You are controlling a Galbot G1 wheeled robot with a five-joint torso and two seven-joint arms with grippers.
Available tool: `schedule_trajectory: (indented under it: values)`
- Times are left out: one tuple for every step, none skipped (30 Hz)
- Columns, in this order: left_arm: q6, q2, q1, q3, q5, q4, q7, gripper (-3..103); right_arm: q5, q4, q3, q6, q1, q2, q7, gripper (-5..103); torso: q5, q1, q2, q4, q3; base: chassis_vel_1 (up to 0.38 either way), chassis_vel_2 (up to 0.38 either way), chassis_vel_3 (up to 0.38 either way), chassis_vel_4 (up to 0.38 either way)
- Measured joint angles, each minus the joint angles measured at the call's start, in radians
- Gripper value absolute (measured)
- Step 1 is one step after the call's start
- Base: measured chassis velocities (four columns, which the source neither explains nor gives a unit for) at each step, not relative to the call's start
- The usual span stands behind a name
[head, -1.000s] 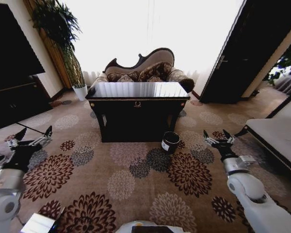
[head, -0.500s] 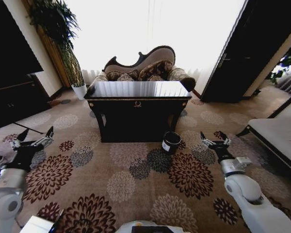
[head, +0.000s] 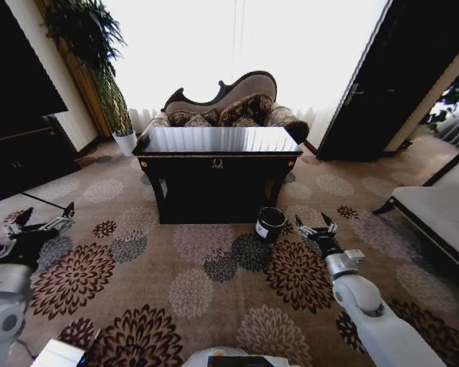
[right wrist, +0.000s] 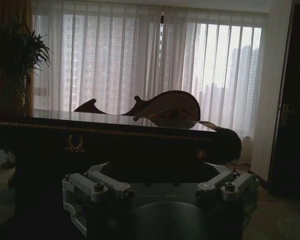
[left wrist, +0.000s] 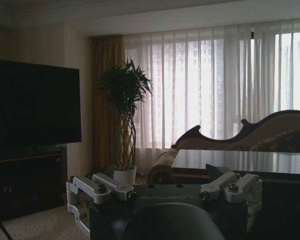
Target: Move to the front of the table and place the trash on the table into the trash bin.
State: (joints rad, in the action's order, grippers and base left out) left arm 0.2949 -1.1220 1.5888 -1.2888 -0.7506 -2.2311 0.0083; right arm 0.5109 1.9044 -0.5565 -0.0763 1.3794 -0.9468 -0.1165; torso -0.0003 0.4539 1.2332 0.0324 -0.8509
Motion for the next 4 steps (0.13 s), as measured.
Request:
schedule_trajectory:
  values:
    - [0.005,0.006,-0.004,0.001,-0.008,0.017,-0.007,100,-0.006,-0.013,0.012,0.000,-0.007,0.001,-0.001,100,0.0000,0.000,0.000,0.0000,0.000,0.000,0.000,0.000,0.000]
    - [0.008,0.010,-0.009,0.006,-0.011,0.038,-0.012,100,-0.013,-0.027,0.025,0.000,-0.013,0.002,-0.003,100,0.0000,0.000,0.000,0.0000,0.000,0.000,0.000,0.000,0.000]
    - [0.007,0.012,-0.013,0.012,-0.005,0.062,-0.016,100,-0.021,-0.044,0.036,-0.002,-0.017,0.001,-0.004,100,-0.0002,0.000,0.000,0.0000,0.000,0.000,0.000,0.000,0.000]
    - [0.007,0.012,-0.013,0.012,-0.005,0.062,-0.016,100,-0.021,-0.044,0.036,-0.002,-0.017,0.001,-0.004,100,-0.0002,0.000,0.000,0.0000,0.000,0.000,0.000,0.000,0.000]
